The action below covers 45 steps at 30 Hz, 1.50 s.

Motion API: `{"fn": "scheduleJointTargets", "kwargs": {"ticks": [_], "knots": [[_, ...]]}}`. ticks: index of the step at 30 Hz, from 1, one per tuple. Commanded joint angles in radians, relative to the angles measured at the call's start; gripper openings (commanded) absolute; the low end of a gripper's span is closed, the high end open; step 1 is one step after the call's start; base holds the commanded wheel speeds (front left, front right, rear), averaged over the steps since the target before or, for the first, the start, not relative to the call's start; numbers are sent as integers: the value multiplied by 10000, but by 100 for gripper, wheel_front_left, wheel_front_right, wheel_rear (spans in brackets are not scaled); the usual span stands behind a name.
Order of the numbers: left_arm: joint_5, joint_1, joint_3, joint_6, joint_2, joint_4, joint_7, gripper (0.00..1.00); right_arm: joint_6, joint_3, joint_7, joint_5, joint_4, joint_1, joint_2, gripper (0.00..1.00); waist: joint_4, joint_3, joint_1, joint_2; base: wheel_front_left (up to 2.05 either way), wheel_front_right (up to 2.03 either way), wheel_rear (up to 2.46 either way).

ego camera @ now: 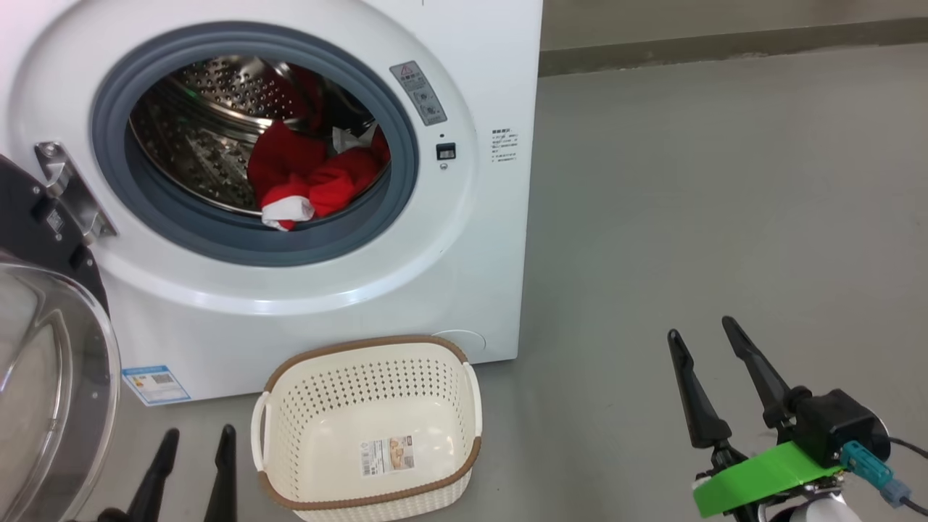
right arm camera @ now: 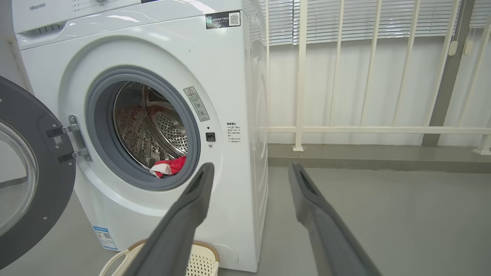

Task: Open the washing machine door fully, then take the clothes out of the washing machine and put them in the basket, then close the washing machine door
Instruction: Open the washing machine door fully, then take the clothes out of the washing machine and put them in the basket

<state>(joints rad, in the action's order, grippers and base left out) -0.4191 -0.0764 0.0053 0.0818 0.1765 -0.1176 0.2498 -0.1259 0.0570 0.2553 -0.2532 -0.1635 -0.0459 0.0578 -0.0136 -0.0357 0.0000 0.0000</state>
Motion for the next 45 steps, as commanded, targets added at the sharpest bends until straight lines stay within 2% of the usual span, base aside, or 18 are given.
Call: {"fn": "scheduleJointTargets", "kwargs": {"ticks": [1, 13, 31, 45], "knots": [[141, 171, 445, 124, 103, 174, 118, 100, -48, 240, 65, -27, 272, -102, 90, 100, -38, -62, 0, 0, 0, 0, 0], [971, -368, 1021, 419, -398, 169, 119, 100, -48, 215, 65, 53, 284, 477, 169, 100, -134, -215, 0, 0, 0, 0, 0], [1533, -360, 1488, 398, -791, -253, 120, 100, -48, 440, 65, -92, 210, 375, 272, 100, -251, -241, 0, 0, 3, -3, 0], [1722, -179, 1714, 425, -963, -200, 120, 100, -48, 560, 65, -192, 181, 308, 271, 100, -159, -187, 0, 0, 128, -128, 0]]}}
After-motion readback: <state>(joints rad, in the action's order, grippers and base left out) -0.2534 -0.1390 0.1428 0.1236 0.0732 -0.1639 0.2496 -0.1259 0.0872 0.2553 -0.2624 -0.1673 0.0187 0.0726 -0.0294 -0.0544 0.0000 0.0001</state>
